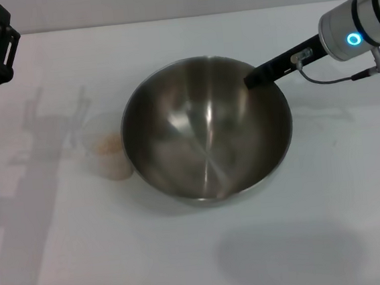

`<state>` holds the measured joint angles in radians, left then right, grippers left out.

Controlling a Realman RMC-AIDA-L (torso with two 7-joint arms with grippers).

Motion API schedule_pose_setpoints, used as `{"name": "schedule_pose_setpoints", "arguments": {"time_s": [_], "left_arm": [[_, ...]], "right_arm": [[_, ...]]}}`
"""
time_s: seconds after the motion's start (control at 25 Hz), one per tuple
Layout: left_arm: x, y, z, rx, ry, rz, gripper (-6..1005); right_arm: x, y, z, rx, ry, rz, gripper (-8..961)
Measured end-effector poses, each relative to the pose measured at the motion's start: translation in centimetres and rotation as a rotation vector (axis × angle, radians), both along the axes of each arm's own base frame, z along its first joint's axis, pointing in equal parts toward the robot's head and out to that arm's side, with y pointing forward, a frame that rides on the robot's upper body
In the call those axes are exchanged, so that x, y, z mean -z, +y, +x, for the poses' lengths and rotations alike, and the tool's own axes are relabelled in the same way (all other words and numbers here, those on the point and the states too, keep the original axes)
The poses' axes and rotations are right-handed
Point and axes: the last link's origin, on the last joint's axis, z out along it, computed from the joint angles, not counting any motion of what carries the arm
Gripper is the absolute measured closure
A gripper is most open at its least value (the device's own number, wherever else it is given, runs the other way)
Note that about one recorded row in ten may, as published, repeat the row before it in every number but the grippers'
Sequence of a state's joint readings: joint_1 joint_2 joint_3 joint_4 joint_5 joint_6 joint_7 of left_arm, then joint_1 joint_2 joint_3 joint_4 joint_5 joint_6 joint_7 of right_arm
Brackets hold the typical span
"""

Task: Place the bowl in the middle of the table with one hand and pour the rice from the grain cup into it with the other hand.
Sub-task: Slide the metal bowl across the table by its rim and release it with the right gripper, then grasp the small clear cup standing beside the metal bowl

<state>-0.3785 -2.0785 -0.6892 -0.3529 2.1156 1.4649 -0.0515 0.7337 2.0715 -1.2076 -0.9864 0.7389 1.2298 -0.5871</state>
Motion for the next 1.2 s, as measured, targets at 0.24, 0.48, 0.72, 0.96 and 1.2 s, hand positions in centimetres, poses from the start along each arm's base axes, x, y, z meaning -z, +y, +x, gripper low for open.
{"name": "schedule_pose_setpoints", "arguments": {"time_s": [0.24, 0.48, 0.72, 0.96, 1.2], "left_arm": [[-0.1, 0.1, 0.0, -0.001, -0.002, 0.003, 156], [-0.1, 0.1, 0.0, -0.001, -0.003, 0.005, 155], [-0.2, 0.0, -0.1, -0.006, -0.003, 0.007, 156], [-0.3, -0.3, -0.4, -0.012, -0.004, 0.014, 156], [-0.4, -0.4, -0.5, -0.009, 0.000, 0.016, 156]], "right_arm": [[-0.2, 0.1, -0.4, -0.014, -0.001, 0.003, 846], [-1.5, 0.3, -1.5, -0.068, -0.022, 0.039, 598], [-3.7, 0.8, -3.4, -0.170, -0.039, 0.136, 480], [-5.3, 1.9, -4.7, -0.328, -0.103, 0.317, 479], [-5.0, 2.0, -5.4, -0.494, -0.148, 0.569, 477]]}}
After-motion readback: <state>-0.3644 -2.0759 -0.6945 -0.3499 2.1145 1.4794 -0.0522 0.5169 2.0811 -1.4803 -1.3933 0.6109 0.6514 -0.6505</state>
